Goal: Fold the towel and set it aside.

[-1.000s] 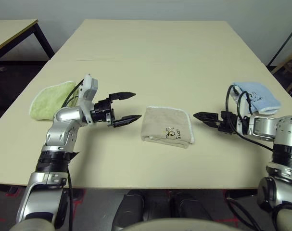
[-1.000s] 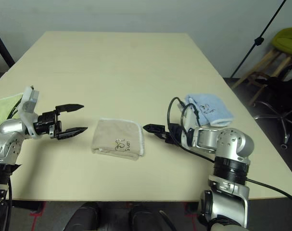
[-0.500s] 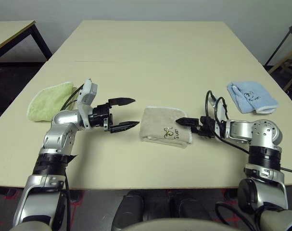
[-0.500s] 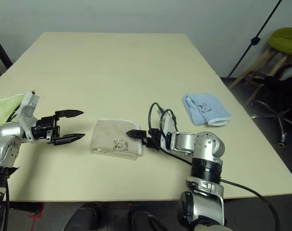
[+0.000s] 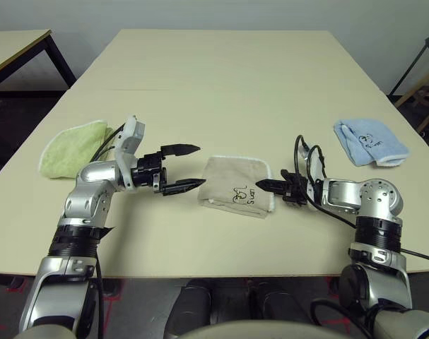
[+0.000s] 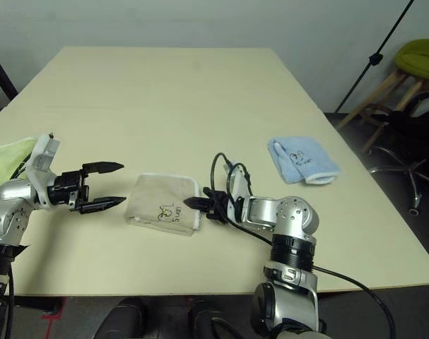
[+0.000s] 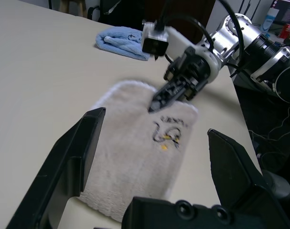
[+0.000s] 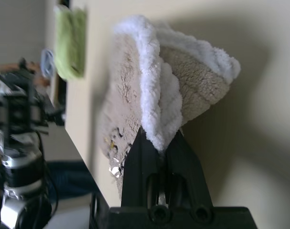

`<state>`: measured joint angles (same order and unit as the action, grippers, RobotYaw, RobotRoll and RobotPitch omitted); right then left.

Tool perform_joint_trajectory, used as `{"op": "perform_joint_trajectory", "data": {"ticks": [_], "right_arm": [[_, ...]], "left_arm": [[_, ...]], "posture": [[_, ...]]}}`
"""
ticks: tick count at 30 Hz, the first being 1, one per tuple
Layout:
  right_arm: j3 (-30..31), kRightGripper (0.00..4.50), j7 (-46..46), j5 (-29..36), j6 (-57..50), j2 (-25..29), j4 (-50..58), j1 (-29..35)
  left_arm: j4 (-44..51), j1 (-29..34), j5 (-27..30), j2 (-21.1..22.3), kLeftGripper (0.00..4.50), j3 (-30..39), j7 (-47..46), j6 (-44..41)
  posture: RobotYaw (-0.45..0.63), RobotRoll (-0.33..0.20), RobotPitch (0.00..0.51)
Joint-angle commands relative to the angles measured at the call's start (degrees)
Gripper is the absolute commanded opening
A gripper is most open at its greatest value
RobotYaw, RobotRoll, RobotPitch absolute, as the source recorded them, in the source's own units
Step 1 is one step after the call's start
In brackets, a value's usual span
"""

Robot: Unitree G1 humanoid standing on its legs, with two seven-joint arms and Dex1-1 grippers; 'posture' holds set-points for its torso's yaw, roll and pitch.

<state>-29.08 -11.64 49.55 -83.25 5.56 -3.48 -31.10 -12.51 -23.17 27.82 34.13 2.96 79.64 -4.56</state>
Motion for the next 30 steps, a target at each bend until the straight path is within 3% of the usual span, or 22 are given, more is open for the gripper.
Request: {"op": "perform_joint_trajectory", "data": {"ticks": [1,8,16,21,30], "right_arm": [[-3.3,0.05,0.5,-0.1,10.3,0.3,1.4,-3.4],[-5.4,0.05,-2.8,-2.7,33.4,4.9,-1.1,-9.0],[-9.9,0.05,2.1,-7.6,54.6,11.7,-8.6,-13.7],[-10.8,0.05,4.0,-8.0,58.6,13.9,-10.7,-10.9],[-12.8,0.05,3.1,-5.3,55.8,16.9,-19.2,-4.2]], "left_arm": [[-0.7,-0.1,-0.6,-0.1,4.5,-1.0,0.6,-0.1],[-2.2,-1.5,-0.9,-0.2,4.5,-1.4,1.0,0.1],[-2.5,-2.7,-0.9,-0.6,4.5,-2.0,0.9,-0.5],[-2.2,-2.8,-0.9,-0.8,4.5,-2.0,0.6,-0.8],[-1.8,-2.3,-0.9,-0.3,4.5,-1.7,0.4,-1.3]], "posture": [[0.08,0.0,0.059],[0.06,0.0,0.056],[0.04,0.0,0.06],[0.04,0.0,0.059],[0.04,0.0,0.057]]}}
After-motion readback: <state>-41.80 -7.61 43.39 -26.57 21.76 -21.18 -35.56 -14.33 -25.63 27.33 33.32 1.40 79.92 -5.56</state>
